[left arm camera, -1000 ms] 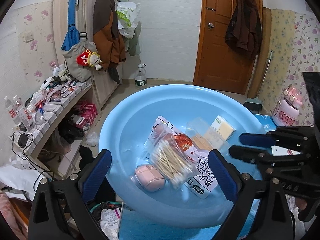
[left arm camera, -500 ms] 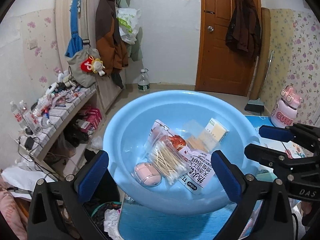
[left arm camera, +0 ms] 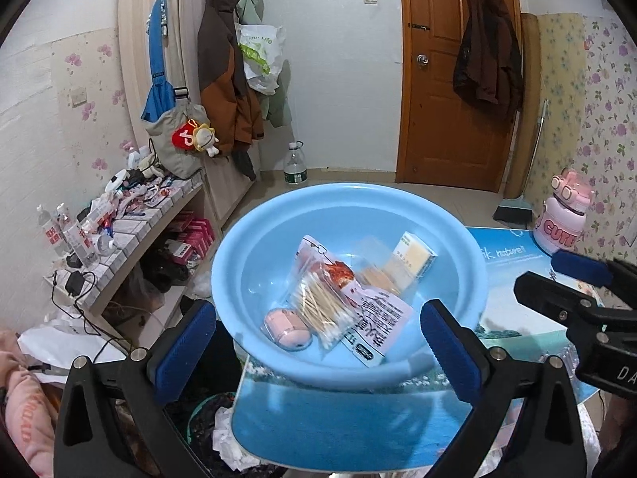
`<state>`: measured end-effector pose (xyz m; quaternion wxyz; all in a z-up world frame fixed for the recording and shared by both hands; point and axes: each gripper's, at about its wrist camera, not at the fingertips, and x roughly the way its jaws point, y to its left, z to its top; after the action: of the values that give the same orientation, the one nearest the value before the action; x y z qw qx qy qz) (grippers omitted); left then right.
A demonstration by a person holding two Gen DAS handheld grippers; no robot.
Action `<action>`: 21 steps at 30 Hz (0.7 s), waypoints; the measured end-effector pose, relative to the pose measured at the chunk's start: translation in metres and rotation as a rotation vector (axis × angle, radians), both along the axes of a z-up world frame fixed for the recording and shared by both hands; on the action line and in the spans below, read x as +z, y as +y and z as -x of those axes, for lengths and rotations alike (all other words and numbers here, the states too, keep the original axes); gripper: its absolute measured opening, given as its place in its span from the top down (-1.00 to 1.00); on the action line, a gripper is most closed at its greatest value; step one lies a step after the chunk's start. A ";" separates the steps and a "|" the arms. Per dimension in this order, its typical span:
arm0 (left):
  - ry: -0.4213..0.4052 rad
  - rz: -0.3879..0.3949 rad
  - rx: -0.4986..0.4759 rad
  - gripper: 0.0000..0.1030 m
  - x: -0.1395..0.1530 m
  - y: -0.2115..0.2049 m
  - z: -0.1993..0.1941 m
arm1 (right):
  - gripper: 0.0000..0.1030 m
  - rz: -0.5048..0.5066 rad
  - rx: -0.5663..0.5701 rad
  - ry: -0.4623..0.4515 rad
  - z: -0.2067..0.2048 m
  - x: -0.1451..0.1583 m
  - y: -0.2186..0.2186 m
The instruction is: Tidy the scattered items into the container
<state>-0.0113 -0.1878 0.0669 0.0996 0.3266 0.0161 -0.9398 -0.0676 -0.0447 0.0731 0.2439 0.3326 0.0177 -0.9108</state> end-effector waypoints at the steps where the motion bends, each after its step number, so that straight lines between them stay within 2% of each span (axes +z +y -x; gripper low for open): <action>1: 0.000 -0.005 0.000 -1.00 0.001 0.001 -0.001 | -0.35 -0.002 -0.021 -0.009 -0.002 0.000 0.003; 3: 0.005 -0.016 0.002 -1.00 0.003 0.006 -0.004 | -0.35 -0.023 -0.061 -0.008 -0.010 0.001 0.009; 8: 0.027 -0.027 0.001 -1.00 0.009 0.017 -0.012 | -0.35 -0.030 -0.145 0.074 -0.039 0.005 0.029; 13: 0.036 -0.004 -0.009 -1.00 0.011 0.030 -0.019 | -0.35 -0.028 -0.201 0.064 -0.049 0.002 0.052; 18: 0.040 -0.004 -0.028 -1.00 0.014 0.045 -0.026 | -0.35 -0.026 -0.308 0.041 -0.047 0.001 0.074; 21: 0.036 -0.012 -0.029 -1.00 0.013 0.055 -0.032 | -0.35 -0.003 -0.306 0.038 -0.052 0.003 0.082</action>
<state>0.0205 -0.1325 0.0803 0.0836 0.3106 0.0187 -0.9467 -0.0154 0.0376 0.0758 0.1012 0.3144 -0.0272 -0.9435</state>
